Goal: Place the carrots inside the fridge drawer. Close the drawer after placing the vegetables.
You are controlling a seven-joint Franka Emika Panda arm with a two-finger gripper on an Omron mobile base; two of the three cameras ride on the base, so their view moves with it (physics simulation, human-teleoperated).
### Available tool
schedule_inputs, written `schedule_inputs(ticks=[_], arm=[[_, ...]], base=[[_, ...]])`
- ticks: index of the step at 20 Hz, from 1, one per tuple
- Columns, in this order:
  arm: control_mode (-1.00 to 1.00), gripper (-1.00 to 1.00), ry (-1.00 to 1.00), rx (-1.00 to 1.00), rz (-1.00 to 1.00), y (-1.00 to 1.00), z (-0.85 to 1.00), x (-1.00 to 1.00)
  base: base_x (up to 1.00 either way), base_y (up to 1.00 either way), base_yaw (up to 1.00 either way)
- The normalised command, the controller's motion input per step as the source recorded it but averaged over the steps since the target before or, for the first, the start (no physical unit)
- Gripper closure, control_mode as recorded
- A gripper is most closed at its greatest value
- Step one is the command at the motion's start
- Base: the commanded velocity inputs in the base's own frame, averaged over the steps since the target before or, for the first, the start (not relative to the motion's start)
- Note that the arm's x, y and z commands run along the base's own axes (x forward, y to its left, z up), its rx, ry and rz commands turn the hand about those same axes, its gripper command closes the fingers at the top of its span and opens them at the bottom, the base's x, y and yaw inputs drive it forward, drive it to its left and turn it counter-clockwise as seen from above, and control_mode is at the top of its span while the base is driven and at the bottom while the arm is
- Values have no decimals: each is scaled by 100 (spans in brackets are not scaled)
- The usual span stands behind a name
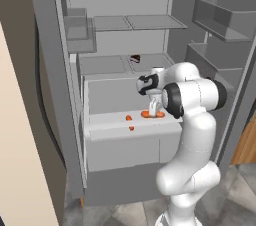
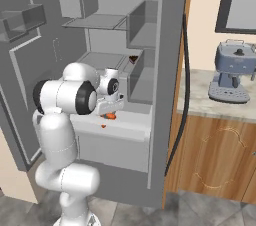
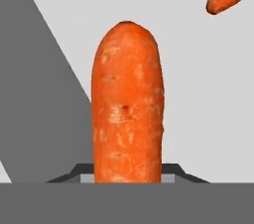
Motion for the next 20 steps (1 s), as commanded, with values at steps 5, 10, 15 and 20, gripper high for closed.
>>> schedule_inputs(ticks=[5, 10, 15, 20], arm=[[-100, 100, 0, 0, 5, 0, -45, -81], [-100, 100, -10, 0, 5, 0, -45, -26], [-100, 100, -34, 1, 5, 0, -77, -100], [-100, 100, 5, 2, 13, -17, 8, 70]], base=[[0, 0, 0], [0, 0, 0], [0, 0, 0], [0, 0, 0]])
